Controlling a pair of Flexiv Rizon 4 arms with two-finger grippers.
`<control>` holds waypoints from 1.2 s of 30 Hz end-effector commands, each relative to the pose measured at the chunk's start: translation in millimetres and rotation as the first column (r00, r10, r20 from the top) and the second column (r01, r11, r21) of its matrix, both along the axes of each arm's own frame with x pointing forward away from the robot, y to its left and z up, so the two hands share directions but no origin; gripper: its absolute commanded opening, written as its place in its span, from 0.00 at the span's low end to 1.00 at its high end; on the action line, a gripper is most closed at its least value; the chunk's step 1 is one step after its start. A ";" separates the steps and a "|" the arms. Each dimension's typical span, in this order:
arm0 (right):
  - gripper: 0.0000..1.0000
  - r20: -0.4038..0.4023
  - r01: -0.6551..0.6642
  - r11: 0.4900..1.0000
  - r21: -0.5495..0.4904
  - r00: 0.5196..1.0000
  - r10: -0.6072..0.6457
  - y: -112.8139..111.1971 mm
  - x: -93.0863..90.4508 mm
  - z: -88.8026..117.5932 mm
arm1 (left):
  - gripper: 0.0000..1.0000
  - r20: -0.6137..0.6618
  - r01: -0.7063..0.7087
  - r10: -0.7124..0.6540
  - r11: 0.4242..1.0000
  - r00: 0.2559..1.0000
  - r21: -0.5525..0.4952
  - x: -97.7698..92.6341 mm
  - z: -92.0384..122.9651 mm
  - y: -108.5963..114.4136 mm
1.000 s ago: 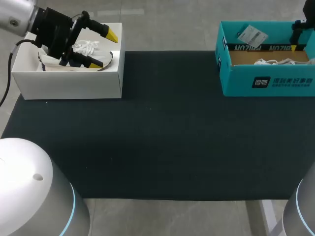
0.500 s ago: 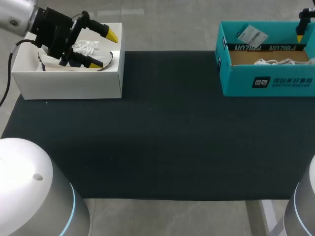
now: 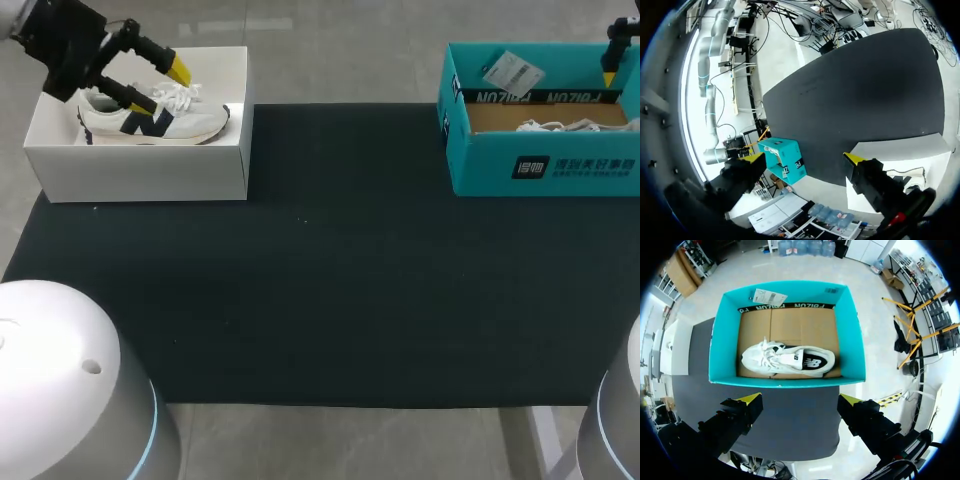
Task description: Take the shoe out of the shoebox, open the shoe tongue, remove and reinsert the insole, then place the shoe into the shoebox
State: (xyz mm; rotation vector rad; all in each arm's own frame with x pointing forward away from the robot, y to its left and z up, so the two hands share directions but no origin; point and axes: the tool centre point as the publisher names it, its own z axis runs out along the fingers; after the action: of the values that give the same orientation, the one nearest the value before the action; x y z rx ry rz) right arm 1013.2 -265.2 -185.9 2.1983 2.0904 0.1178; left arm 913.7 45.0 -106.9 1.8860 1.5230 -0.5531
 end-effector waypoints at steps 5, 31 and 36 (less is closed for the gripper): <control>1.00 0.002 0.000 1.000 0.001 1.000 0.000 0.0 -0.4 -0.1 | 1.00 -0.077 -0.027 0.042 0.982 0.996 0.188 51.0 -3.9 29.4; 1.00 0.002 0.000 1.000 0.001 1.000 0.000 0.0 -0.4 -0.1 | 1.00 0.013 -0.185 0.198 0.888 0.980 0.421 94.8 -25.8 71.4; 1.00 0.002 0.000 1.000 0.001 1.000 0.000 0.0 -0.4 -0.1 | 1.00 0.058 -0.225 0.224 0.858 0.973 0.463 125.6 -38.7 93.6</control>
State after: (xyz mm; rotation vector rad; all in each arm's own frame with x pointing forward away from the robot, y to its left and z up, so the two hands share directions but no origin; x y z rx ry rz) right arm 1013.2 -265.2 -185.9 2.1983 2.0903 0.1178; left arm 1021.1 136.7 -140.3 1.9960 1.9643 -0.0675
